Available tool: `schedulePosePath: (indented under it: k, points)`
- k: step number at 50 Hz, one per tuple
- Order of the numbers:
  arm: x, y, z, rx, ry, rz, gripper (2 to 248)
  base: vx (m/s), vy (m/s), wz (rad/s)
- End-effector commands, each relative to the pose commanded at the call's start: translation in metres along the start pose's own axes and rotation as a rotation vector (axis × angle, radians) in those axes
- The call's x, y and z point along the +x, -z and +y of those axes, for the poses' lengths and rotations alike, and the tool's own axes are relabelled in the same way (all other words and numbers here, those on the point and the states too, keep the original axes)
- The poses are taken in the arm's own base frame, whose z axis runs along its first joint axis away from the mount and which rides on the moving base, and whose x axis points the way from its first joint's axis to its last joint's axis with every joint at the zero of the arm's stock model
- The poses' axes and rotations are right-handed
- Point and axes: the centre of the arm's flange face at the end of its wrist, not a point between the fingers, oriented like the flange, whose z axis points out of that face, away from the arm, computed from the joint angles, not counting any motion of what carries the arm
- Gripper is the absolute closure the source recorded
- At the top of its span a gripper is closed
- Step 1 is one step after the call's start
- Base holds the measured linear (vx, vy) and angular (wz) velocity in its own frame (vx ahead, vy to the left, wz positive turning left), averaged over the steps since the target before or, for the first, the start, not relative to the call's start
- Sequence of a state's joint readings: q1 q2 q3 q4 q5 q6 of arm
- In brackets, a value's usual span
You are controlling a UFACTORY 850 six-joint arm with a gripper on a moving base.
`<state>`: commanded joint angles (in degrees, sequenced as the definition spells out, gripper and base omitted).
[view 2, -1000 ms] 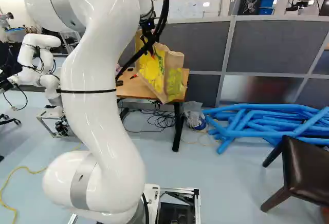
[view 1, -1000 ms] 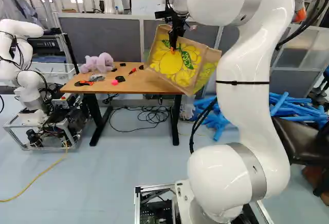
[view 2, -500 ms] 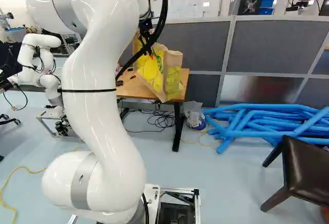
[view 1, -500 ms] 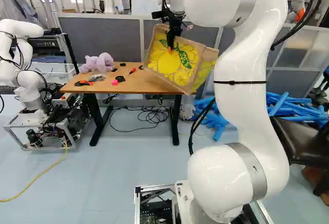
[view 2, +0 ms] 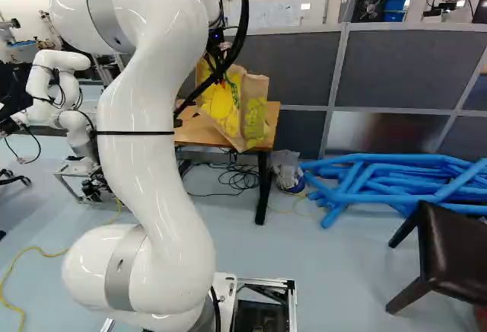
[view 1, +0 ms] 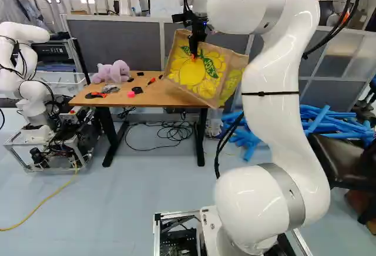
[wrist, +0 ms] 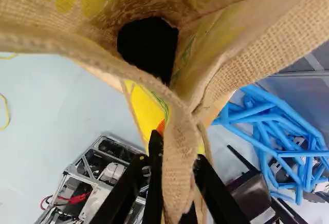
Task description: Pick up the bag on the ground and place it on the table
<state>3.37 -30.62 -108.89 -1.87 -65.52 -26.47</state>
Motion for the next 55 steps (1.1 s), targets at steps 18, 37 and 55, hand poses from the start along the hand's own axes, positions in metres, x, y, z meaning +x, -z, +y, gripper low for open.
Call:
schedulePosePath:
  k: [18,37,55]
  points:
    - [0.01,-0.003,0.006,-0.004,-0.002,0.007,227,0.0,0.0,0.0]
    - [0.022,-0.007,0.013,-0.013,-0.004,0.024,227,0.0,0.0,0.0]
    - [0.036,-0.012,0.02,-0.024,-0.003,0.045,227,0.0,0.0,0.0]
